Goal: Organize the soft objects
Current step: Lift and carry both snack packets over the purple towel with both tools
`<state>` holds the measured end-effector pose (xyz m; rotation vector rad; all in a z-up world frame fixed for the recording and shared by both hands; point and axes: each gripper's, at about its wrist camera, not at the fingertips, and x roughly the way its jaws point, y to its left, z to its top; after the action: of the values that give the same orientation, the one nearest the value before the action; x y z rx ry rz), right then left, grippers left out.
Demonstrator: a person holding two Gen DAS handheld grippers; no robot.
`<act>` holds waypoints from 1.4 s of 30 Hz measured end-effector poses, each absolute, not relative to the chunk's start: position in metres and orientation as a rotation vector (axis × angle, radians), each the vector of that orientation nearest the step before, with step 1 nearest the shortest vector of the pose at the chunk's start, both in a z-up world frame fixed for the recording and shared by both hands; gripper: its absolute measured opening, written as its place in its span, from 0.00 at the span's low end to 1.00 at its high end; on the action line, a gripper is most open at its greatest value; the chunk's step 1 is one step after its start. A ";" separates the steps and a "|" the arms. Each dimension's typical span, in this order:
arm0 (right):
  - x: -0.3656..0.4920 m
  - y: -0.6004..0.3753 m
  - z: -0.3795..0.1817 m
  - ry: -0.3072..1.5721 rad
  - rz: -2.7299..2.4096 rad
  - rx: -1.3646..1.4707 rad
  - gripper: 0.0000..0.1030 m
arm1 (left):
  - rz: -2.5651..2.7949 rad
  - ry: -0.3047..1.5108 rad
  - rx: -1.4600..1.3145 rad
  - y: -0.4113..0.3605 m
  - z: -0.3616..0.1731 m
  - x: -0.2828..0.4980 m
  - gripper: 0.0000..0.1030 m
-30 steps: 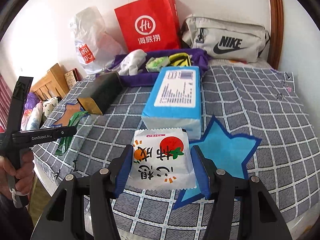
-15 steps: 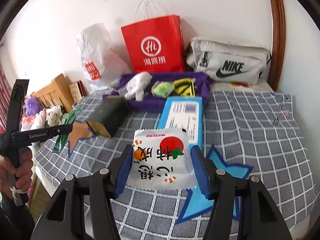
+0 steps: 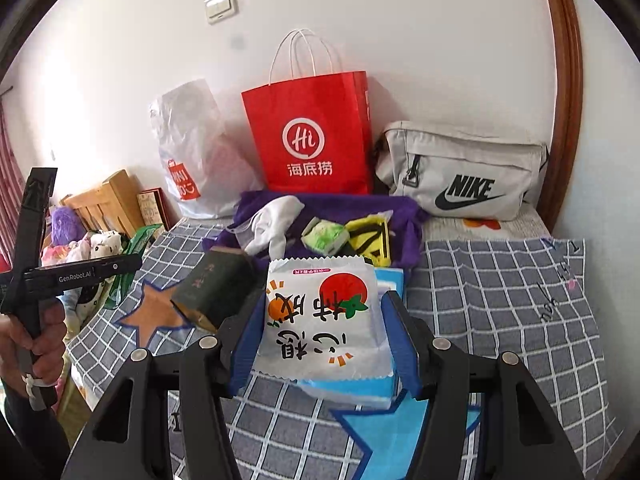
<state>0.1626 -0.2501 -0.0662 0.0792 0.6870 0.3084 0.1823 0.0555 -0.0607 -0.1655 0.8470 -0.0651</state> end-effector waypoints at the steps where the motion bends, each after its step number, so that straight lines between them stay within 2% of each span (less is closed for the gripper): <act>1: 0.168 -0.250 -0.064 0.685 0.309 0.079 0.56 | -0.068 0.845 -0.167 0.055 -0.059 0.186 0.26; 16: 0.252 -0.250 -0.061 0.681 0.303 0.126 0.56 | -0.054 0.854 -0.139 0.053 -0.060 0.260 0.26; 42: 0.375 -0.227 -0.103 0.766 0.324 0.075 0.57 | 0.000 0.889 -0.041 0.030 -0.095 0.367 0.26</act>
<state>0.3745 -0.2273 -0.1033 0.0754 0.7659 0.3239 0.3674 0.0295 -0.0946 -0.0405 0.8890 -0.0001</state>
